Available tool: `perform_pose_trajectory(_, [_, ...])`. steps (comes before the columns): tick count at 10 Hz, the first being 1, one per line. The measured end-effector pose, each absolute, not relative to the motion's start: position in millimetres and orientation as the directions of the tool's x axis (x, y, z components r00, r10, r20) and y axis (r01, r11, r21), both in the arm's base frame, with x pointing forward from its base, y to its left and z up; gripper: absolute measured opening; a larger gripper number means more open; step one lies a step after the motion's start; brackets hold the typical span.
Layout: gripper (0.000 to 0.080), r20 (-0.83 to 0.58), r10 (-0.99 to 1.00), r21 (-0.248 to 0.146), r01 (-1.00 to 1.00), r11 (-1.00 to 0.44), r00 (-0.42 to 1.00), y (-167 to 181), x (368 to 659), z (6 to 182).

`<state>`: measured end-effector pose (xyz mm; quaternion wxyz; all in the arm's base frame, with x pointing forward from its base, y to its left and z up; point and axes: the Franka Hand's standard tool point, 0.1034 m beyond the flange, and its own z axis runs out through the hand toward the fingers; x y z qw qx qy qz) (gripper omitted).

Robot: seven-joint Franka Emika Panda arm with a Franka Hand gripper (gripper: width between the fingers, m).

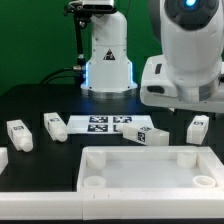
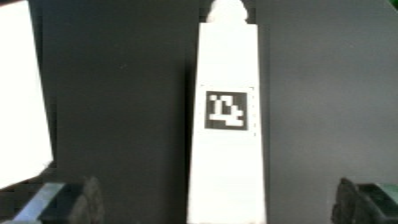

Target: Assemble desk

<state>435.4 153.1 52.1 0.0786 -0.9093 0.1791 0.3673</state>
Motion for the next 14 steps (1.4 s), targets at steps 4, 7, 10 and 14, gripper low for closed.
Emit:
perform_pose_trajectory(4, [0.0649,-0.753,-0.353,0.035,-0.503,-0.864,0.555,165.2,432.9,38.3])
perform_pose_trajectory(7, [0.0649,-0.782,-0.384,0.044,-0.571,-0.82,0.491,174.6,431.4,32.3])
perform_pose_trajectory(10, [0.0649,-0.78,-0.369,0.029,-0.56,-0.828,0.505,173.2,433.8,33.2])
perform_pose_trajectory(14, [0.0649,-0.76,-0.276,-0.057,-0.484,-0.873,0.588,173.9,449.8,40.8])
